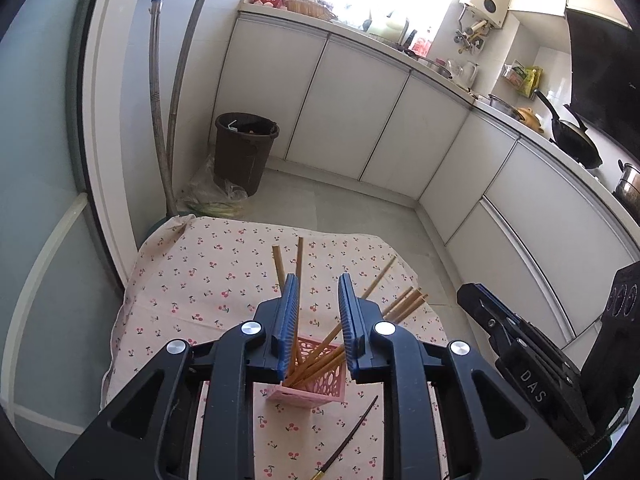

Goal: Organize utensils
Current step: 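Open both tools to release the chopsticks into the pink holder, then move both open tools toward the dark chopsticks on the cloth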

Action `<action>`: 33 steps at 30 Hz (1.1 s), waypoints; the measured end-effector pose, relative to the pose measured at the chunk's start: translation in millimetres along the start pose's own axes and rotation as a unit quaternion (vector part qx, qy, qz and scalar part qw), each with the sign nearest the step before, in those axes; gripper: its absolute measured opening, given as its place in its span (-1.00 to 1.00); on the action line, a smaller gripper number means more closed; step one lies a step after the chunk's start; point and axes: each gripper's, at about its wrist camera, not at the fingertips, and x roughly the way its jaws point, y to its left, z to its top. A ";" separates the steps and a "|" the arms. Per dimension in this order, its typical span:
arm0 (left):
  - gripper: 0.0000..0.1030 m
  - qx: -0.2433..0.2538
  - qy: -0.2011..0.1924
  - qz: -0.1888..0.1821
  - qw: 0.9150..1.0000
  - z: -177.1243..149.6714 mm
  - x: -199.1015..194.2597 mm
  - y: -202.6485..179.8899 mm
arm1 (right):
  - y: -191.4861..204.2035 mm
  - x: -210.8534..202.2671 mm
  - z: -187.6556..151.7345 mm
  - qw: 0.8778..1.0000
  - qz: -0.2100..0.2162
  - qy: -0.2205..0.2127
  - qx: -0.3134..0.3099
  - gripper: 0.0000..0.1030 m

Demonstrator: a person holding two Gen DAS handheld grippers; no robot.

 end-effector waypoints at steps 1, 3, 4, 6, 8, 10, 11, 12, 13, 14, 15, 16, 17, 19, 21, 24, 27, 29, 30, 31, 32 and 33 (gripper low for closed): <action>-0.60 0.004 0.001 -0.001 1.000 -1.7 0.2 -2.4 | -0.4 -1.5 -1.5 1.000 -0.003 0.004 -0.004 -0.72; -0.57 0.014 0.005 -0.001 1.000 -5.8 0.6 -7.1 | -3.6 -5.7 -6.7 1.000 -0.008 0.007 -0.006 -0.51; -0.55 0.019 0.007 0.000 1.000 -7.9 0.8 -9.3 | -5.7 -7.8 -9.5 1.000 -0.011 0.009 -0.006 -0.44; -0.50 0.027 0.013 0.002 1.000 -13.7 2.6 -13.0 | -11.3 -10.4 -15.8 1.000 -0.018 0.021 -0.005 -0.36; -0.41 0.034 0.026 0.002 0.999 -21.0 5.7 -15.8 | -16.8 -11.9 -20.5 0.999 -0.023 0.033 -0.007 -0.35; -0.35 0.043 0.040 0.003 0.998 -28.9 9.6 -19.5 | -21.4 -15.1 -26.6 0.999 -0.033 0.040 -0.013 -0.29; -0.33 0.049 0.047 0.002 0.998 -32.6 11.5 -22.1 | -23.6 -17.0 -30.1 0.998 -0.038 0.045 -0.015 -0.21; -0.31 0.056 0.054 0.002 0.997 -36.8 14.1 -25.1 | -25.8 -19.0 -34.1 0.998 -0.042 0.048 -0.016 -0.07; -0.29 0.061 0.060 0.001 0.996 -40.2 16.1 -28.0 | -29.0 -22.0 -38.5 0.998 -0.045 0.050 -0.016 0.00; -0.27 0.066 0.066 0.000 0.996 -44.1 18.1 -30.8 | -32.8 -25.1 -43.3 0.997 -0.047 0.053 -0.013 0.06; -0.26 0.071 0.072 -0.003 0.995 -47.7 20.0 -32.8 | -36.4 -27.4 -48.1 0.997 -0.051 0.057 -0.011 0.08; -0.24 0.075 0.078 -0.004 0.994 -51.4 21.8 -35.3 | -40.6 -29.5 -53.2 0.997 -0.054 0.063 -0.008 0.11; -0.22 0.078 0.081 -0.005 0.994 -55.7 22.7 -36.9 | -44.8 -31.6 -58.1 0.996 -0.056 0.069 -0.004 0.17; -0.18 0.083 0.092 -0.008 0.992 -63.7 25.8 -40.0 | -52.6 -36.0 -67.0 0.995 -0.062 0.079 0.001 0.23; -0.15 0.088 0.108 -0.011 0.990 -72.2 31.2 -43.1 | -59.3 -40.4 -75.5 0.994 -0.067 0.088 0.004 0.31; -0.10 0.096 0.130 -0.014 0.987 -83.4 39.6 -48.9 | -72.1 -46.5 -88.9 0.992 -0.076 0.103 0.011 0.34; -0.01 0.104 0.156 -0.026 0.982 -93.6 49.5 -56.1 | -85.9 -52.3 -100.7 0.990 -0.081 0.115 0.025 0.47; 0.16 0.111 0.174 -0.036 0.978 -101.2 55.0 -62.4 | -93.3 -55.7 -106.1 0.989 -0.085 0.120 0.029 0.47; 0.18 0.114 0.185 -0.043 0.975 -105.3 59.0 -65.4 | -97.4 -58.3 -109.3 0.988 -0.087 0.123 0.031 0.48; 0.22 0.116 0.192 -0.047 0.973 -108.1 62.3 -67.3 | -101.0 -61.5 -112.3 0.988 -0.089 0.125 0.035 0.49; 0.24 0.118 0.201 -0.050 0.971 -111.3 65.9 -69.5 | -105.5 -65.2 -116.0 0.987 -0.091 0.129 0.040 0.52; 0.25 0.121 0.213 -0.054 0.968 -115.5 71.3 -72.3 | -110.2 -68.9 -120.2 0.986 -0.090 0.134 0.048 0.55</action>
